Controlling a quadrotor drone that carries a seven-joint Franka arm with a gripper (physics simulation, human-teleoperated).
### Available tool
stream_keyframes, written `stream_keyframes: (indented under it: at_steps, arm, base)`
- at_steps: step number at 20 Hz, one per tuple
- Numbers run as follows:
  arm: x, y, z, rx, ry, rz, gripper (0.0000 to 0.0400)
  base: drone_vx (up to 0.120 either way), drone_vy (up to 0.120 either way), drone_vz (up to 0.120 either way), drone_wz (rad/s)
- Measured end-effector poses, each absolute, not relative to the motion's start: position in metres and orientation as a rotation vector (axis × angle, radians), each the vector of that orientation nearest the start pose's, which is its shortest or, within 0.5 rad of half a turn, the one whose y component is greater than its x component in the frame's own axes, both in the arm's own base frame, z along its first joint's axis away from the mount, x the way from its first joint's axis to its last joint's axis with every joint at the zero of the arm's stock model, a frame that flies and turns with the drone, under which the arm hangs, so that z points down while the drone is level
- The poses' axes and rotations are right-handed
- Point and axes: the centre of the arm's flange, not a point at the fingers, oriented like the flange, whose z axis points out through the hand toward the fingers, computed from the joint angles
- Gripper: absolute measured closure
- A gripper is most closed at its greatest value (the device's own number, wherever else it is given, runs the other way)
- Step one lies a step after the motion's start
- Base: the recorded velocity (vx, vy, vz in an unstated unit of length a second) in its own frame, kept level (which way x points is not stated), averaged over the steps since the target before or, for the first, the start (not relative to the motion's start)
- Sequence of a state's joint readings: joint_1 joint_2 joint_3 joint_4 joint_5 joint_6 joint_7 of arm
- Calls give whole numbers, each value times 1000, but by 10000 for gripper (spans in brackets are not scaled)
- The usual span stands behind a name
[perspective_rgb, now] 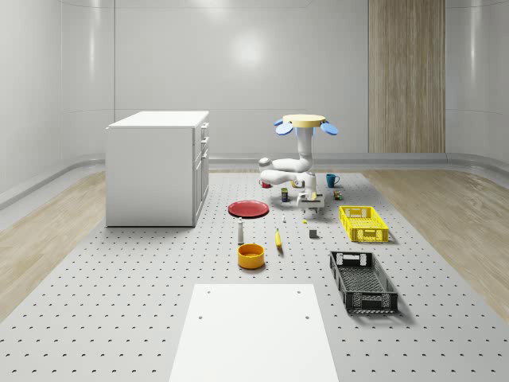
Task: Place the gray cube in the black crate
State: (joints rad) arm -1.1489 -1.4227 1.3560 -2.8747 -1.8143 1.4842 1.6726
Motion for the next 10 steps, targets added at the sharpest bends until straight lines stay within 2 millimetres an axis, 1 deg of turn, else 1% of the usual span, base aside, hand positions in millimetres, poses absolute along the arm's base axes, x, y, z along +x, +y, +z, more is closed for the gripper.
stream_keyframes:
  at_steps: [2, 3, 7, 8, 10]
  arm:
    - [307, 0, 491, 1, -2, 785, 0]
    - [307, 0, 491, 1, -2, 785, 0]
    - [307, 0, 491, 1, -2, 785, 0]
    - [307, 0, 491, 1, -2, 785, 0]
    - [307, 0, 491, 1, -2, 785, 0]
  base:
    - [120, 20, 0, 0]
    - [120, 80, 0, 0]
    - [120, 0, 0, 0]
    - [120, -80, 0, 0]
    - [120, 0, 0, 0]
